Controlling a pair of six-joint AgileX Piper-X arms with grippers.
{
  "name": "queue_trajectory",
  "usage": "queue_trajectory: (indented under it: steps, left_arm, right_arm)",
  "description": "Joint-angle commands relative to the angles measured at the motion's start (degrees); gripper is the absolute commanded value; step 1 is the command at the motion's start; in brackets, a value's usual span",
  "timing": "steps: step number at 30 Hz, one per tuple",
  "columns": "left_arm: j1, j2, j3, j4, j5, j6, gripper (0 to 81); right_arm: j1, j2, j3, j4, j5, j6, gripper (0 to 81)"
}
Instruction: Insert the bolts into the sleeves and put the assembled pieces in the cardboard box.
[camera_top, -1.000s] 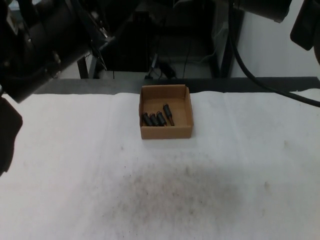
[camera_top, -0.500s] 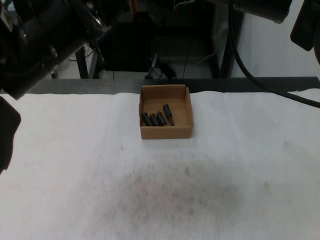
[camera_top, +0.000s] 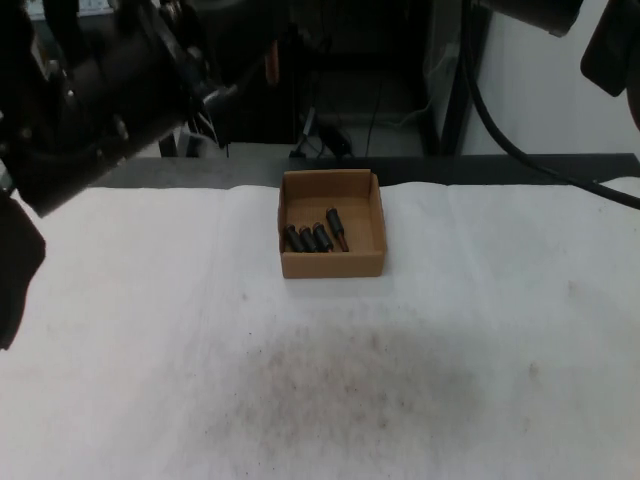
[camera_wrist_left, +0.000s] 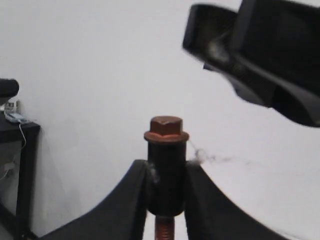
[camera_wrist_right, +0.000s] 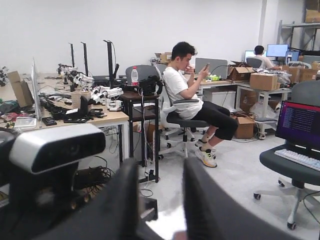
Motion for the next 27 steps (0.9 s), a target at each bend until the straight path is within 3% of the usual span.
queue_trajectory:
  steps: [1, 7, 11, 16, 27]
  left_arm:
    - [0.0, -0.8, -0.4, 4.5, -0.5, 1.6, 0.3]
    - [0.0, 0.2, -1.2, 8.7, -8.6, 4.1, 0.3]
    - [0.8, 5.2, -7.4, 21.0, -8.0, 4.1, 0.3]
    - [1.9, 18.3, -21.1, 35.7, -1.4, 4.0, 0.3]
    - [1.9, 47.4, -54.2, 56.9, -6.0, 3.7, 0.3]
  right_arm:
    - [0.1, -0.1, -0.3, -0.6, 0.0, 0.9, 0.3]
    - [-0.2, -0.6, -0.3, 3.8, 7.9, 0.9, 0.6]
    - [-1.4, -1.8, -0.3, 9.8, 12.3, 0.3, 0.6]
    - [-4.7, -4.2, -0.5, 22.2, 16.8, -3.0, 0.6]
    - [-16.2, -7.0, -0.5, 41.5, 19.3, -3.0, 0.6]
